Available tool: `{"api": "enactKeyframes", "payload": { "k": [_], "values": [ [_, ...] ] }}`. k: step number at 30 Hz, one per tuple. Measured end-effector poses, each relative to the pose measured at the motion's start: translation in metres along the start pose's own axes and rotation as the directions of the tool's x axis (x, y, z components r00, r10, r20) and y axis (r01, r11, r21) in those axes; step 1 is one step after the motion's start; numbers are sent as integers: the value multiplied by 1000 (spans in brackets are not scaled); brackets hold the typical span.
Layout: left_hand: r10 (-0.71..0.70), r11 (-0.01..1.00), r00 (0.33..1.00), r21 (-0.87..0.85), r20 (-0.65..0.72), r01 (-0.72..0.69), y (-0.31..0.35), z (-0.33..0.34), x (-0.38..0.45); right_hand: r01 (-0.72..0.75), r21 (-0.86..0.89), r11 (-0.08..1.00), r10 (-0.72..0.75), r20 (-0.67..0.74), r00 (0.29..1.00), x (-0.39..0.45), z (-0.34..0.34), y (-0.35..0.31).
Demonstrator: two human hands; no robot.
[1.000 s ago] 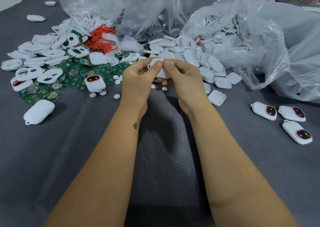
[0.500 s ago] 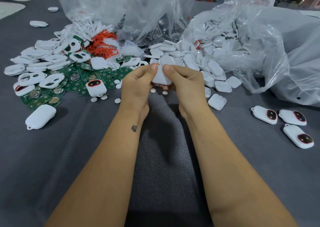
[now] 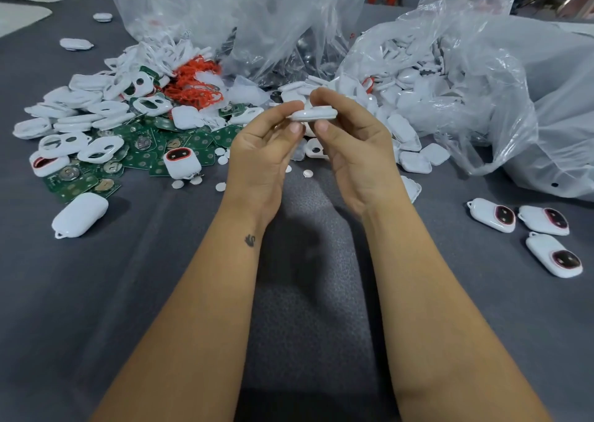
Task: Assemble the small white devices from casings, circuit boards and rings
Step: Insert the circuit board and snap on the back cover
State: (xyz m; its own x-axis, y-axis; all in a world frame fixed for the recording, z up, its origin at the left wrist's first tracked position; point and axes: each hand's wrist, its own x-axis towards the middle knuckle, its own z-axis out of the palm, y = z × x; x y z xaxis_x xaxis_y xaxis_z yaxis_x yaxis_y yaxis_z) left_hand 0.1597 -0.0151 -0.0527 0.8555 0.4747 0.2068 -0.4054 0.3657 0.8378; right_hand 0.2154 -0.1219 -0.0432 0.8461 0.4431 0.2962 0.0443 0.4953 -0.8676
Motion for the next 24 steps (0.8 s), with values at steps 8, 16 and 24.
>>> {"api": "enactKeyframes", "payload": {
  "k": [8, 16, 24],
  "values": [
    [-65, 998, 996, 0, -52, 65, 1, 1, 0, 1, -154, 988, -11, -62, 998, 1, -3, 3],
    [-82, 990, 981, 96, -174, 100, -2, 5, 1, -107, -189, 976, 81, -140, 987, 0, 6, 12],
    [-159, 987, 976, 8, -146, 162, -4, 3, 3, -73, -148, 986, 46, -183, 982, -3, 10, 9]
  ]
}}
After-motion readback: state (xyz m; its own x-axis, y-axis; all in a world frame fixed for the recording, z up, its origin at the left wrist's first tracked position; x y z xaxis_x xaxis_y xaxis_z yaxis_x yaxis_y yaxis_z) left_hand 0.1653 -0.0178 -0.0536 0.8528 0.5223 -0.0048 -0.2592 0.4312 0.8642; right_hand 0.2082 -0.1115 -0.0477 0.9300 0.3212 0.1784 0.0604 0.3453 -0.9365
